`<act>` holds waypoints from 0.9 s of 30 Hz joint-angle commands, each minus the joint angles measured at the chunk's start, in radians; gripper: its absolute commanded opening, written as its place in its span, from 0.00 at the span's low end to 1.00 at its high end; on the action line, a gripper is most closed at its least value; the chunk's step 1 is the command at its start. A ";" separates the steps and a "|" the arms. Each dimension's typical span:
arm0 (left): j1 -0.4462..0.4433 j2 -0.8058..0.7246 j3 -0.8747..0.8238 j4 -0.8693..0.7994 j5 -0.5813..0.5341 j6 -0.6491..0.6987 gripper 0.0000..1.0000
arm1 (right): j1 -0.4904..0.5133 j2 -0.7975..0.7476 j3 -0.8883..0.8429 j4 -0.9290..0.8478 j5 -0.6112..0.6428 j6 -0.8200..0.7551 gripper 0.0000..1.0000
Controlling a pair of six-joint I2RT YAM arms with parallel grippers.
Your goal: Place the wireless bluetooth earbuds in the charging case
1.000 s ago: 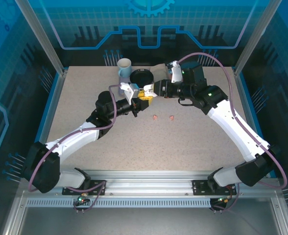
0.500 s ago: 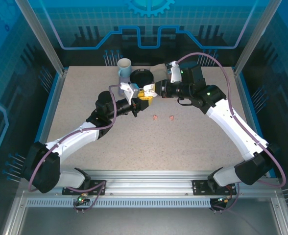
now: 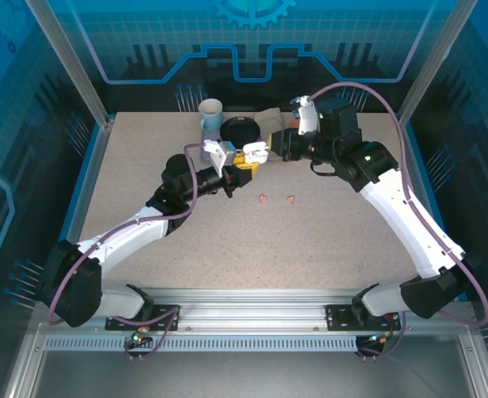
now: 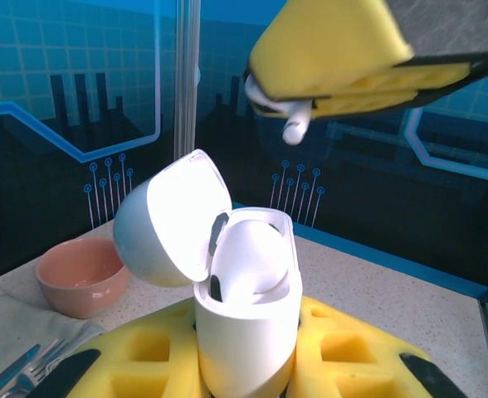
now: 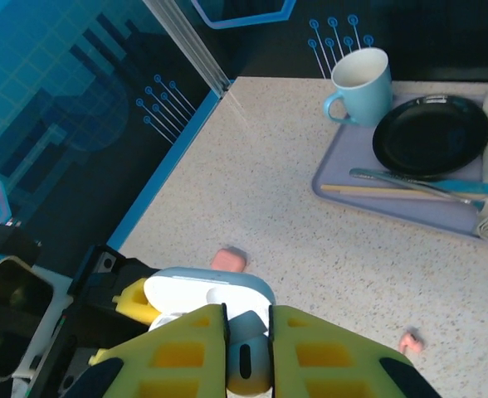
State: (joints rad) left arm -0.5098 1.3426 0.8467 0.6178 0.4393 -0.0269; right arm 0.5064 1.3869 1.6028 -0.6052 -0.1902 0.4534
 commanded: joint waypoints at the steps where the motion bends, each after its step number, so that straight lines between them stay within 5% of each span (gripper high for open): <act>1: -0.005 -0.009 0.005 0.005 0.018 0.011 0.00 | -0.010 -0.033 0.041 -0.035 -0.011 -0.130 0.13; 12: -0.003 -0.022 0.077 -0.215 0.172 0.121 0.00 | 0.092 -0.080 0.047 -0.148 0.039 -0.599 0.08; 27: 0.003 -0.036 0.138 -0.408 0.256 0.223 0.00 | 0.142 -0.065 -0.014 -0.228 0.159 -0.680 0.06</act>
State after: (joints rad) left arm -0.5098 1.3266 0.9470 0.2367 0.6525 0.1623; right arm 0.6281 1.3239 1.6039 -0.7982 -0.0612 -0.1993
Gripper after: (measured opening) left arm 0.229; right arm 0.128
